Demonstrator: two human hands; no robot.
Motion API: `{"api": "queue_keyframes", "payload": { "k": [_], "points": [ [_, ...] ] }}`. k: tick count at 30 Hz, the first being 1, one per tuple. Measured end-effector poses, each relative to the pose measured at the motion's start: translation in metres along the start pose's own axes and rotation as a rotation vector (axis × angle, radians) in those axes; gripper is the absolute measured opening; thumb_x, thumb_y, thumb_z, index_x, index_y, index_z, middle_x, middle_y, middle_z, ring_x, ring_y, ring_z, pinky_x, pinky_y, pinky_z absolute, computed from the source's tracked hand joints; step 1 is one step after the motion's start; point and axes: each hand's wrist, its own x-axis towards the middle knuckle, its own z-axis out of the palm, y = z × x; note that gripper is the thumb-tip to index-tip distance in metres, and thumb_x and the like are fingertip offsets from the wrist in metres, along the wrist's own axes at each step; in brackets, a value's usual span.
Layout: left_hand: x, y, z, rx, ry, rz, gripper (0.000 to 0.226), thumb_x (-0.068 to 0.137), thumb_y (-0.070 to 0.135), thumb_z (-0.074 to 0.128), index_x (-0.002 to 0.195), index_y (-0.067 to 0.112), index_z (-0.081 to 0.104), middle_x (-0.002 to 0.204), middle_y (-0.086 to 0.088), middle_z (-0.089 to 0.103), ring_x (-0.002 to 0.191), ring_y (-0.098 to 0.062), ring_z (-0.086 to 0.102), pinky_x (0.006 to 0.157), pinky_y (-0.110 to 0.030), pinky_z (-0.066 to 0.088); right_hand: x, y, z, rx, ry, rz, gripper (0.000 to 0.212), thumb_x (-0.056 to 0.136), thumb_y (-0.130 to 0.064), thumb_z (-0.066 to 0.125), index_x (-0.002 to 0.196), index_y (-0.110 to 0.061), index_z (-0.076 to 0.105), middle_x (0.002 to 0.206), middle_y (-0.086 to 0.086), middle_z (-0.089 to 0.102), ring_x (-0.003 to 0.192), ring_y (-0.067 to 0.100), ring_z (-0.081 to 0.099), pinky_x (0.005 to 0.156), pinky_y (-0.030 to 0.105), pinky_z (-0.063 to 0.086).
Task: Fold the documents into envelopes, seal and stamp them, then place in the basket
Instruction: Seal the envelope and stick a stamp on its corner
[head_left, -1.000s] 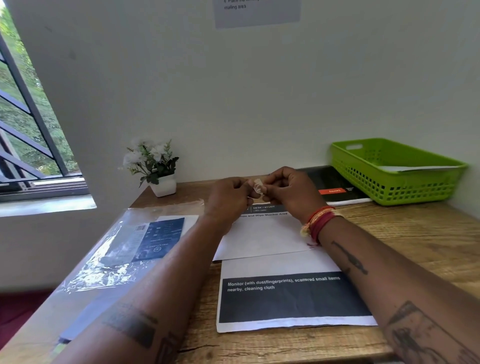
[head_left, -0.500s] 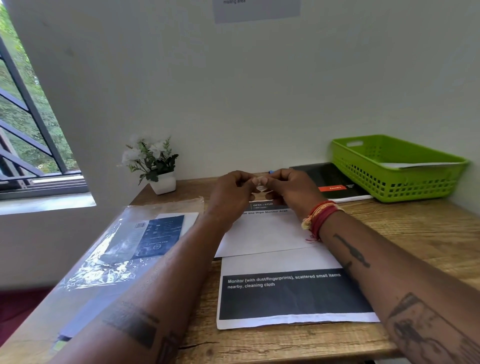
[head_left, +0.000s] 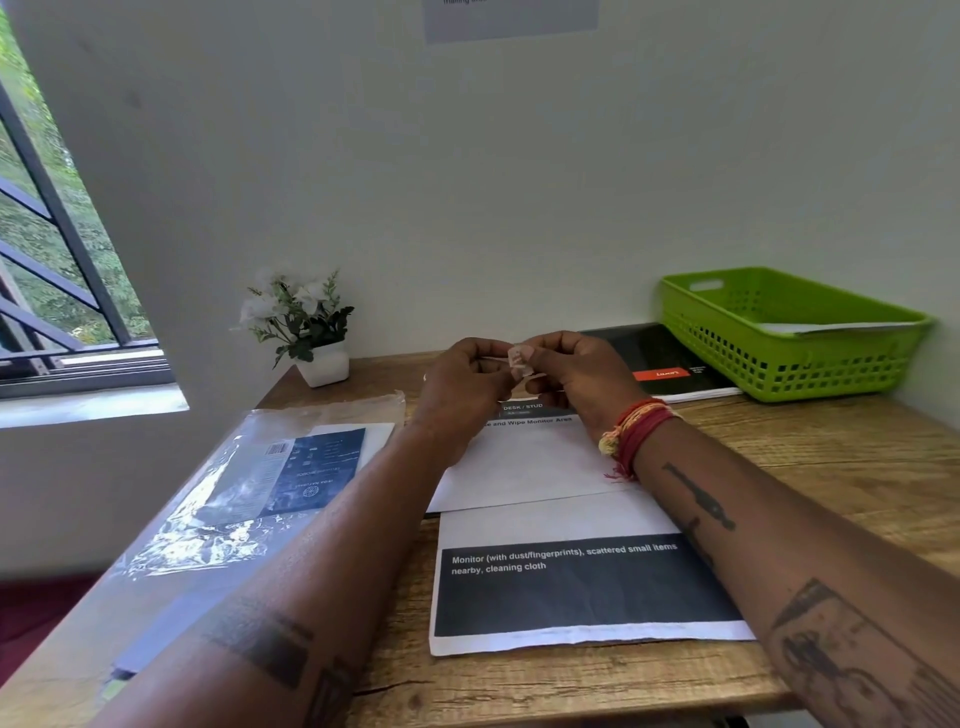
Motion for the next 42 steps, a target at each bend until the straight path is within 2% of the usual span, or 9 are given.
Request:
{"api": "queue_keyframes", "payload": {
  "k": [14,17,19,24,28,30,33,37,42],
  "points": [
    [0.004,-0.007,0.0,0.224,0.026,0.082,0.023,0.084,0.015,0.079,0.1,0.027,0.067,0.078,-0.001,0.071,0.072,-0.015,0.065,0.076,-0.043,0.056,0.001,-0.006,-0.014,-0.097,0.007,-0.038,0.005,0.085,-0.015,0.08,0.088,-0.014,0.076,0.074,0.004,0.073,0.061,0.013,0.063,0.053,0.024,0.051],
    [-0.003,-0.006,0.004,0.529,0.047,0.208,0.016,0.088,0.017,0.073,0.098,0.029,0.068,0.078,0.013,0.065,0.073,-0.005,0.06,0.069,-0.021,0.045,-0.002,-0.012,-0.033,-0.2,0.078,-0.068,0.004,0.085,-0.016,0.079,0.085,-0.016,0.076,0.064,-0.003,0.071,0.054,0.009,0.061,0.051,0.023,0.049],
    [-0.008,-0.005,0.01,0.647,-0.033,0.319,0.015,0.089,0.014,0.067,0.094,0.028,0.07,0.079,0.019,0.065,0.077,0.002,0.059,0.071,-0.015,0.04,-0.01,-0.016,-0.05,-0.273,0.11,-0.062,0.007,0.087,-0.019,0.078,0.084,-0.013,0.076,0.059,-0.003,0.069,0.049,0.008,0.057,0.049,0.021,0.047],
    [-0.022,0.0,0.029,0.911,-0.278,0.474,0.018,0.096,0.033,0.061,0.099,0.024,0.076,0.092,0.009,0.072,0.084,-0.01,0.062,0.084,-0.032,0.049,-0.033,-0.017,-0.092,-0.393,0.077,0.012,0.011,0.09,-0.018,0.074,0.087,-0.008,0.076,0.076,0.019,0.073,0.064,0.021,0.063,0.053,0.027,0.049],
    [-0.026,-0.005,0.037,1.051,-0.405,0.452,0.047,0.089,0.067,0.042,0.109,0.037,0.073,0.092,0.008,0.068,0.086,-0.013,0.062,0.079,-0.035,0.052,-0.052,-0.02,-0.119,-0.524,0.055,0.045,0.009,0.089,-0.018,0.075,0.086,-0.01,0.077,0.063,0.004,0.07,0.046,0.006,0.058,0.044,0.017,0.043],
    [-0.029,-0.004,0.04,1.126,-0.412,0.445,0.041,0.092,0.066,0.045,0.118,0.044,0.069,0.096,0.005,0.056,0.097,-0.018,0.058,0.083,-0.034,0.048,-0.054,-0.018,-0.126,-0.592,0.062,0.035,0.006,0.089,-0.019,0.076,0.085,-0.015,0.077,0.059,-0.005,0.069,0.046,0.002,0.059,0.044,0.015,0.042],
    [-0.037,0.0,0.047,1.202,-0.413,0.436,0.037,0.098,0.059,0.046,0.13,0.048,0.061,0.103,0.005,0.04,0.108,-0.022,0.049,0.093,-0.039,0.046,-0.053,-0.016,-0.124,-0.663,0.019,0.007,0.005,0.083,-0.024,0.081,0.083,-0.019,0.079,0.069,-0.005,0.075,0.058,0.007,0.064,0.056,0.018,0.048],
    [-0.041,0.002,0.049,1.236,-0.421,0.443,0.039,0.102,0.056,0.042,0.136,0.048,0.056,0.111,0.001,0.045,0.114,-0.024,0.048,0.095,-0.041,0.047,-0.051,-0.012,-0.118,-0.806,-0.009,-0.016,0.01,0.079,-0.031,0.085,0.082,-0.022,0.08,0.082,-0.01,0.074,0.075,0.007,0.065,0.067,0.021,0.046],
    [-0.043,0.003,0.049,1.259,-0.423,0.449,0.04,0.102,0.056,0.039,0.138,0.047,0.055,0.108,0.003,0.042,0.114,-0.023,0.047,0.094,-0.04,0.046,-0.049,-0.008,-0.115,-0.862,0.042,0.017,0.01,0.079,-0.033,0.084,0.076,-0.026,0.077,0.081,-0.017,0.07,0.077,0.004,0.064,0.069,0.024,0.046]
  ]
}}
